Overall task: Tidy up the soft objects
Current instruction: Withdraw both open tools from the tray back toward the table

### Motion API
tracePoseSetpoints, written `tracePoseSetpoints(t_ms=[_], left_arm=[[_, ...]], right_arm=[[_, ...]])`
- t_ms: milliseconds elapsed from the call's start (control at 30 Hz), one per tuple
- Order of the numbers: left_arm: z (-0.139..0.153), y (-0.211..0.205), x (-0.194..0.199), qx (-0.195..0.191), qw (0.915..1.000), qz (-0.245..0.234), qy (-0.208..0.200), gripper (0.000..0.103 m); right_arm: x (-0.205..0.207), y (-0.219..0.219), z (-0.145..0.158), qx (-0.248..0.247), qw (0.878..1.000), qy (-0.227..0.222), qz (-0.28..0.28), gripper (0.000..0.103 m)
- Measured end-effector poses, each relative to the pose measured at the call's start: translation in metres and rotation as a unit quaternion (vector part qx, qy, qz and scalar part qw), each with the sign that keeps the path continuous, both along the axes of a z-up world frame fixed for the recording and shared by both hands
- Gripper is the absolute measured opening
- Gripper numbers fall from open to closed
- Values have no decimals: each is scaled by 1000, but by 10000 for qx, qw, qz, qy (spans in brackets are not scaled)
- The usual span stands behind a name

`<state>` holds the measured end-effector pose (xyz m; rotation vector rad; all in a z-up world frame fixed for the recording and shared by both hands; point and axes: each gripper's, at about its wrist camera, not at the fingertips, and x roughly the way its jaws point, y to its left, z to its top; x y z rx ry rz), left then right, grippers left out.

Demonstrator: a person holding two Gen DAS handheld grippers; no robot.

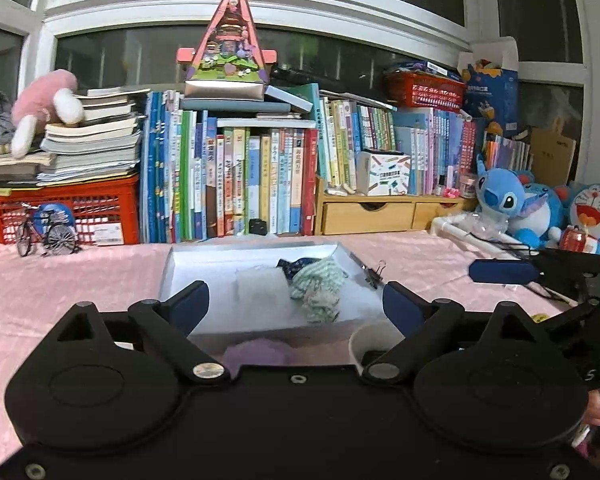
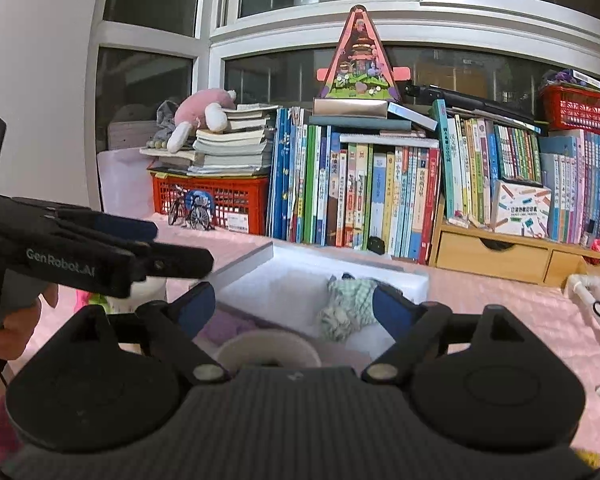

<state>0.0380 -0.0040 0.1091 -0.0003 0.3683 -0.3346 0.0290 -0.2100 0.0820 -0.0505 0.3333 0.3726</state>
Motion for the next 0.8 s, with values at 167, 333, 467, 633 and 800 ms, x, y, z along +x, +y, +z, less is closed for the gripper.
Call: tracePoseSetpoints(t_ms=[167, 333, 467, 633, 800], left_arm=[[-19, 3, -20, 16, 9999, 108, -62, 94], [-36, 10, -29, -18, 9996, 290, 45, 94], [-49, 14, -31, 76, 9991, 396, 138, 94], [-64, 13, -37, 201, 9982, 542, 167, 94], [-81, 14, -41, -30, 9959, 876, 243, 94]], right_arm=[[-20, -7, -18, 108, 9999, 36, -115, 93], [-31, -19, -35, 118, 9990, 114, -411, 94], [-33, -32, -46, 154, 9970, 257, -715, 94], [-31, -44, -59, 148, 9929, 403, -1107, 94], [-29, -51, -73, 98, 9873, 502, -1503, 94]])
